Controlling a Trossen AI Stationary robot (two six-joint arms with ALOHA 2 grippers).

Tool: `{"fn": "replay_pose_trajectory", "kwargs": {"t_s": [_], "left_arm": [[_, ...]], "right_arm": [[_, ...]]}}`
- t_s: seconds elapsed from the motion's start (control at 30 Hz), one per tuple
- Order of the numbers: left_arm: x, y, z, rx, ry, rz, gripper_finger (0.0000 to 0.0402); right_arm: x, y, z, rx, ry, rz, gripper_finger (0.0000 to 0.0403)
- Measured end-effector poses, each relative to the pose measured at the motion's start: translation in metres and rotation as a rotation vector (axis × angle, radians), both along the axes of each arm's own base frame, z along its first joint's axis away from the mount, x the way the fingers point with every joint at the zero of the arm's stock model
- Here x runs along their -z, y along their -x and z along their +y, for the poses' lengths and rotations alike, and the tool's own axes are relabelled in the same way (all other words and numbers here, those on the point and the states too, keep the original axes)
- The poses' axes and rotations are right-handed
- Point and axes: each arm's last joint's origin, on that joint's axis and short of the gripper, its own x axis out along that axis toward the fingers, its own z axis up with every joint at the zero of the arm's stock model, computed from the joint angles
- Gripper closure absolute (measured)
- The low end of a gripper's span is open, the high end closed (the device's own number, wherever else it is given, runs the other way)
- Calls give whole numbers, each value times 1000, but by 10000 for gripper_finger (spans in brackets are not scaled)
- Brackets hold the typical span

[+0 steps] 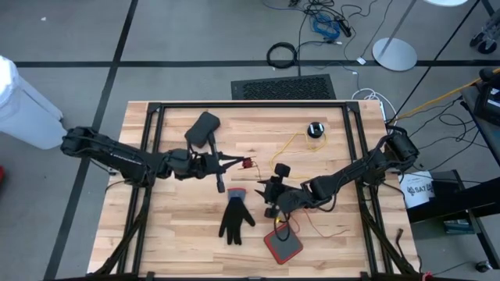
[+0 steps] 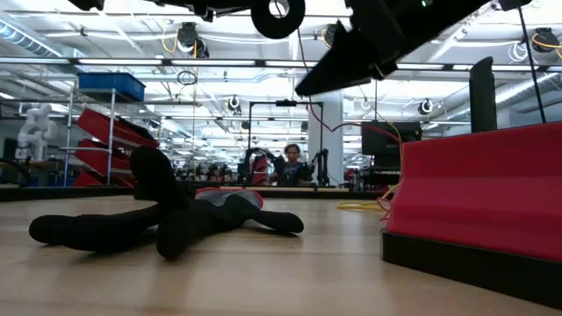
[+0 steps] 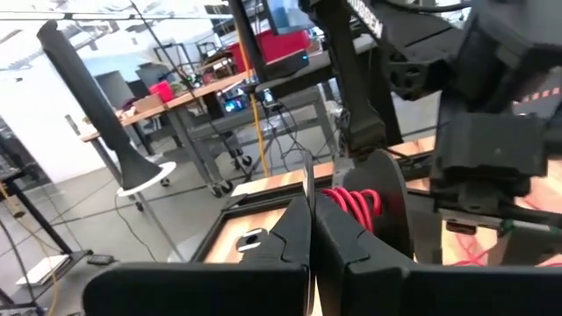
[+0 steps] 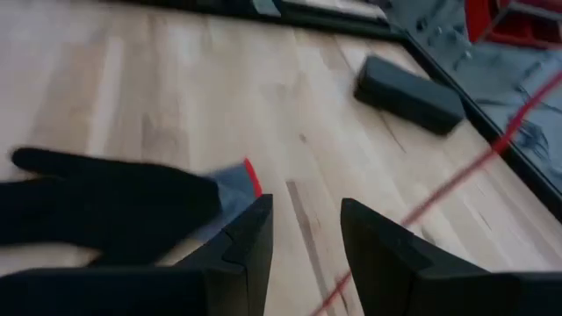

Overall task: Coil cords
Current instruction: Coil the red wire onto the black spool

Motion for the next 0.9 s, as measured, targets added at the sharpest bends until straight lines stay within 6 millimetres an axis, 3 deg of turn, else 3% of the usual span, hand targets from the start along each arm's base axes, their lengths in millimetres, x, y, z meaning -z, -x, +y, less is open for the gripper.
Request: {"fn": "replay_pose_trajectory", "kwargs": {"t_s": [0.2, 0.5, 0.7, 0.9], "left_arm": [[0, 1, -8, 13, -8, 6, 401], [6, 2, -5, -72, -65, 77, 401], [7, 2, -5, -74, -66, 83, 401], [4, 2, -6, -28, -33, 50, 401]], "right_arm": [[-1, -1, 2, -34, -8, -1, 280], [2, 5, 7, -116, 36, 79, 280], [2, 15, -3, 83, 55, 104, 280], [3, 5, -14, 93, -43, 58, 280]]}}
